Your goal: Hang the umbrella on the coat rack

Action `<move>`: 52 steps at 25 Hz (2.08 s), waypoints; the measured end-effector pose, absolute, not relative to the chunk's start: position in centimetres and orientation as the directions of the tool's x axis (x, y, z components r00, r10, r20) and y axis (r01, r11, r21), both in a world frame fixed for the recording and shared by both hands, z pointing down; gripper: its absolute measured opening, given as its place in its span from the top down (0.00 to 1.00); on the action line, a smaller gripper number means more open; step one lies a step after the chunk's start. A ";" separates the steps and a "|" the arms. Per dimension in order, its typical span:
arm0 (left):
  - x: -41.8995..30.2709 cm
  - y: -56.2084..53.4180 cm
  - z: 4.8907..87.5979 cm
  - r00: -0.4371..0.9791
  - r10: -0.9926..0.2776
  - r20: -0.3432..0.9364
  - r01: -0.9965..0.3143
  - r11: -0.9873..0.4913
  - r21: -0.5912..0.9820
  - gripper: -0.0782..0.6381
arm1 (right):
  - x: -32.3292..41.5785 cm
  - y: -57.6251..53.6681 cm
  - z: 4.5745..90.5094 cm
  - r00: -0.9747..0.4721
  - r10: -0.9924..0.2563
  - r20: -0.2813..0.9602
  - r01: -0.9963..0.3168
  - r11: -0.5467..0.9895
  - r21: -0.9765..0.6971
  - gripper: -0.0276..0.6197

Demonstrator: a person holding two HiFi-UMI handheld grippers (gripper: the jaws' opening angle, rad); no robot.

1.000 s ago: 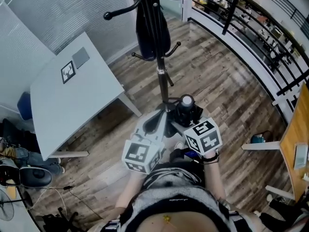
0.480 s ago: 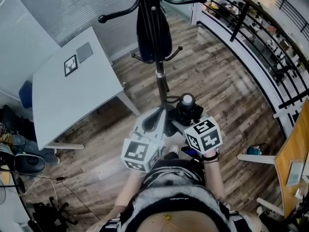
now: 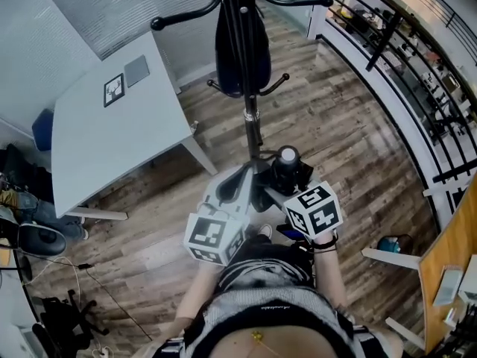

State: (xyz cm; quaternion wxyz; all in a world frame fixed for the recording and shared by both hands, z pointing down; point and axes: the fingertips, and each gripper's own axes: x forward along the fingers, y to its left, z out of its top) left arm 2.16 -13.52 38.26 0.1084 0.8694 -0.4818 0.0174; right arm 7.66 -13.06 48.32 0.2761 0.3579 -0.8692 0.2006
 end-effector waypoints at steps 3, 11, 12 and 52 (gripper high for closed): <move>1.7 -14.2 38.3 0.525 -0.841 0.133 -0.847 -0.501 0.176 0.88 | 7.1 -13.5 48.5 -0.599 -0.498 0.627 -0.721 0.677 -0.151 0.53; 0.8 -15.9 37.9 0.505 -0.856 0.111 -0.855 -0.480 0.195 0.88 | 7.3 -14.6 49.2 -0.590 -0.484 0.646 -0.720 0.678 -0.150 0.53; 0.7 -16.0 38.0 0.500 -0.858 0.114 -0.858 -0.474 0.196 0.88 | 7.5 -14.7 49.3 -0.587 -0.483 0.650 -0.721 0.677 -0.148 0.53; 0.5 -17.0 39.4 0.510 -0.847 0.150 -0.853 -0.475 0.216 0.88 | 7.9 -16.4 54.8 -0.533 -0.435 0.726 -0.737 0.660 -0.146 0.57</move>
